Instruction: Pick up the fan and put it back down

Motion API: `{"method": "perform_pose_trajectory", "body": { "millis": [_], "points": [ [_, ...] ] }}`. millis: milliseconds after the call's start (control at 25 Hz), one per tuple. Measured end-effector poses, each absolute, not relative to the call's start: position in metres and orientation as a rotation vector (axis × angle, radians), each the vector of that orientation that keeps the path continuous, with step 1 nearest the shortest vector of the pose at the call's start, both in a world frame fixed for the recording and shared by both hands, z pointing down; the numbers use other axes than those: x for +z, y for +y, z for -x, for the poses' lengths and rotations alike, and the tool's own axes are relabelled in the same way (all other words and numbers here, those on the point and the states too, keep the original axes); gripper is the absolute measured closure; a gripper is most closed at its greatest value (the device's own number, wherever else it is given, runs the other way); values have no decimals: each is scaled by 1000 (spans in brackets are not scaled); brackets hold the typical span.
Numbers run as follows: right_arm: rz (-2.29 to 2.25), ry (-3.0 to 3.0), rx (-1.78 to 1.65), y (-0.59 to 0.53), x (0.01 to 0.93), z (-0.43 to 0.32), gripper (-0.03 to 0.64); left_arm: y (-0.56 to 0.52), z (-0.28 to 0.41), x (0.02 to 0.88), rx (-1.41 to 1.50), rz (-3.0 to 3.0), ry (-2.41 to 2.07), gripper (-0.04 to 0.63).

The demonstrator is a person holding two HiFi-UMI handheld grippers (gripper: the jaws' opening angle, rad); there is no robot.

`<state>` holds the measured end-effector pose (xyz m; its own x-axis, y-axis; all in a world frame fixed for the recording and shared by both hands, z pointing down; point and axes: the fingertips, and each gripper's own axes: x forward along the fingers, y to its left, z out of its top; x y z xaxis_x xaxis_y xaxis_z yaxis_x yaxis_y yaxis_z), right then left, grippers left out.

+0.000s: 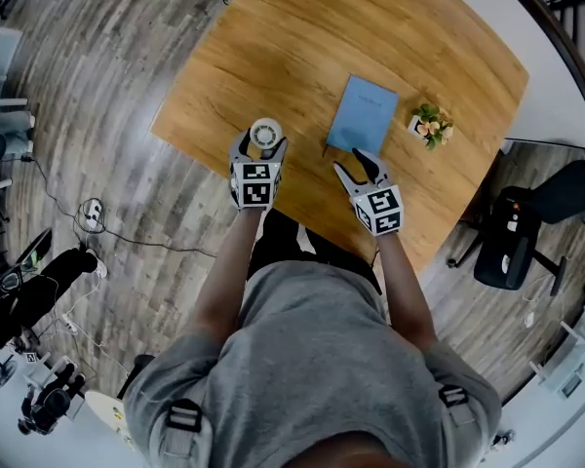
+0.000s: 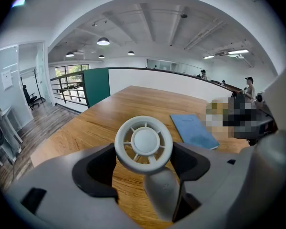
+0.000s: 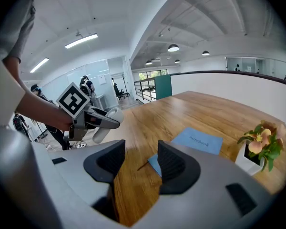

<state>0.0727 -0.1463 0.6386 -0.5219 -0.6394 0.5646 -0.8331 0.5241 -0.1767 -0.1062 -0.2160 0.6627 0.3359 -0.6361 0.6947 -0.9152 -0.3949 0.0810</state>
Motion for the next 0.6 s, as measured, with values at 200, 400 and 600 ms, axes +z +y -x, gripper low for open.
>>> {"method": "perform_pose_trajectory", "body": {
  "millis": [200,400,600],
  "points": [
    [-1199,-2301,616,-141,648,-73,394,-215,102,683,809,-2134,-1313,224],
    [-1218,-2274,633,-137,656,-75,394,-215,101,699,819,-2124,-1290,224],
    [-1224,-2262,637,-136,659,-72,394,-218,103,713,836,-2132,-1277,224]
  ]
}}
